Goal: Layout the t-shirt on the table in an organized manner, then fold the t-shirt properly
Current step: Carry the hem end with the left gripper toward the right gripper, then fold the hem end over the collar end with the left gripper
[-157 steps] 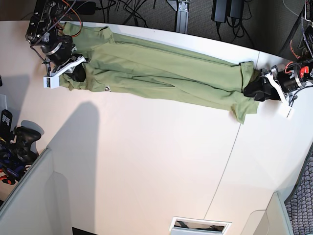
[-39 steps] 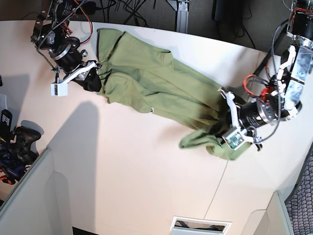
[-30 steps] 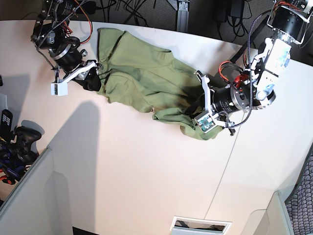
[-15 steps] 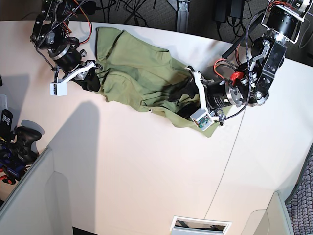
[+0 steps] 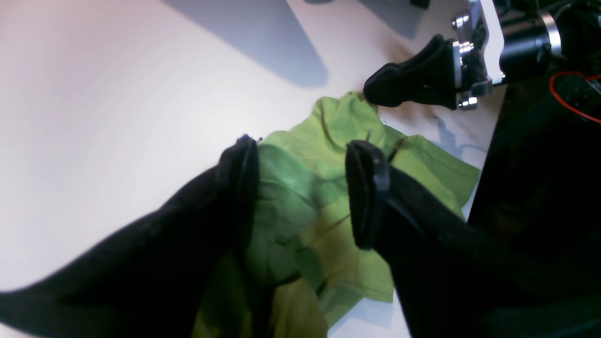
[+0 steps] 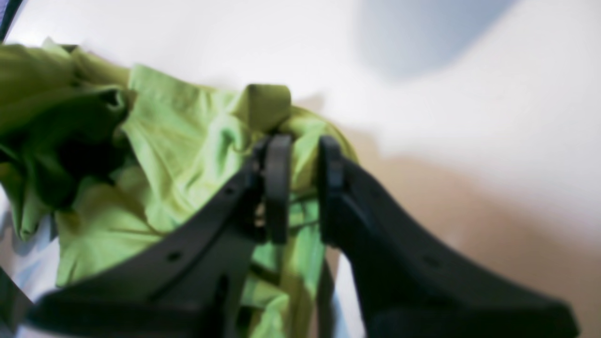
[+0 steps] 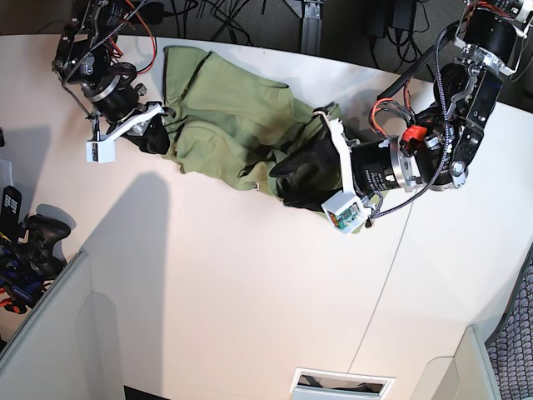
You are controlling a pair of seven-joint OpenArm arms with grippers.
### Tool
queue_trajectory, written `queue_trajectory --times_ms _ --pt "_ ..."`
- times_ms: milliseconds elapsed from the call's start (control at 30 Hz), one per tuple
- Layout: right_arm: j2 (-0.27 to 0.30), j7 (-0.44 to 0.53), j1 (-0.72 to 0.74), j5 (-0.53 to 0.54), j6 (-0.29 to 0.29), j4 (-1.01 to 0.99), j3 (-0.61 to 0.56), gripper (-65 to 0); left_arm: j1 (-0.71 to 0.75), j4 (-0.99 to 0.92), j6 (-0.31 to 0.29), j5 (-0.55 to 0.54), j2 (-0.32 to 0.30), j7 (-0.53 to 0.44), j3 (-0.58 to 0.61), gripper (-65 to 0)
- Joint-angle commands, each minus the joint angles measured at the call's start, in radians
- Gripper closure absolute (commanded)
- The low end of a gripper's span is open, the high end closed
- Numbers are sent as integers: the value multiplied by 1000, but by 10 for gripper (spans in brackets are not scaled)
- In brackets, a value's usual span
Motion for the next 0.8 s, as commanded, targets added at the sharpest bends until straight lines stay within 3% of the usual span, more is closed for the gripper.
queue_trajectory --times_ms 0,267,367,433,500,533,600,767 --pt "10 23 10 13 3 18 5 -113 -21 24 -18 -20 -3 -25 -5 -331" --pt "10 27 10 12 3 18 5 -113 -23 24 -18 -40 -2 -45 -46 -329" --pt "10 27 8 12 4 18 5 -113 -27 23 -18 49 -2 -85 -137 -316" --pt "10 26 8 12 4 18 5 -113 -26 12 -18 111 -3 -109 -209 -197" --pt "8 27 8 13 4 18 5 -112 -26 -25 -18 117 -3 -108 -256 -4" --pt "8 31 8 13 3 18 5 -96 -23 -49 -18 117 -2 -108 -260 0" --pt "8 36 8 13 3 18 5 0 -17 -105 -18 119 6 -108 -251 0" --pt "0 34 8 13 3 18 5 0 -1 -231 -18 195 67 -174 -170 0"
